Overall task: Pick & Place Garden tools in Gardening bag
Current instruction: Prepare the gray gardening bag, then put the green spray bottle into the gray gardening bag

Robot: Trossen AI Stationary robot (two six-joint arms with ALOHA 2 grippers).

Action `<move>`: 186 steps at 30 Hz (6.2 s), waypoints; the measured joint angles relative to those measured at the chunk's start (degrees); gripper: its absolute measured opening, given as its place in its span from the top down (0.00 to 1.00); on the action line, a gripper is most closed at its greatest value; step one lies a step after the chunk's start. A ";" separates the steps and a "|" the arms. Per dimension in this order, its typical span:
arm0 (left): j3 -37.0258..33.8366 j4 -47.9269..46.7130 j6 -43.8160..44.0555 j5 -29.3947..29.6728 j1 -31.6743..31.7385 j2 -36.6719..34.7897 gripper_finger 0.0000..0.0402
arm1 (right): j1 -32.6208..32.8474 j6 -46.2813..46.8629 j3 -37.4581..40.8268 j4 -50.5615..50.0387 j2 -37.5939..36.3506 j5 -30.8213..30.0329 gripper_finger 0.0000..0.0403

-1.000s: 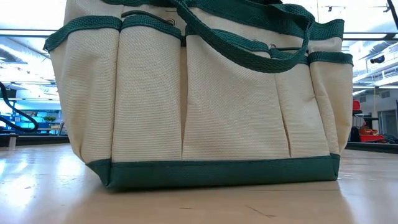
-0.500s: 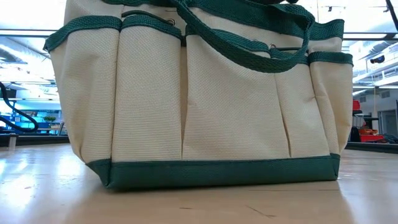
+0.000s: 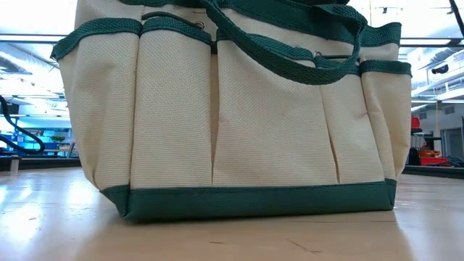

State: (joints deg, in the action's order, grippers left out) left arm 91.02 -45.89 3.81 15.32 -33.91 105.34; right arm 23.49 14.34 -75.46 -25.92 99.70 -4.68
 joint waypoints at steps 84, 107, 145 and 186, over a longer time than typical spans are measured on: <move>0.04 10.04 17.70 -5.67 4.76 4.76 0.91 | -0.37 -0.24 0.04 1.20 2.34 -1.78 1.00; -0.04 10.41 11.96 -10.34 0.85 4.68 0.98 | -6.76 2.81 0.04 0.45 2.34 -2.49 1.00; -0.04 11.93 12.60 -13.97 -0.09 4.61 0.87 | -7.95 3.18 0.04 -2.65 -0.50 -0.67 0.95; -0.02 6.66 10.49 -6.18 3.01 -4.01 0.68 | -8.53 -1.36 0.04 -5.93 -6.87 -5.49 0.68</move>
State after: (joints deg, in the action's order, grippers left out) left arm 91.00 -39.23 14.30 9.14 -30.90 101.33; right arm 14.96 12.98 -75.42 -31.85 92.83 -10.17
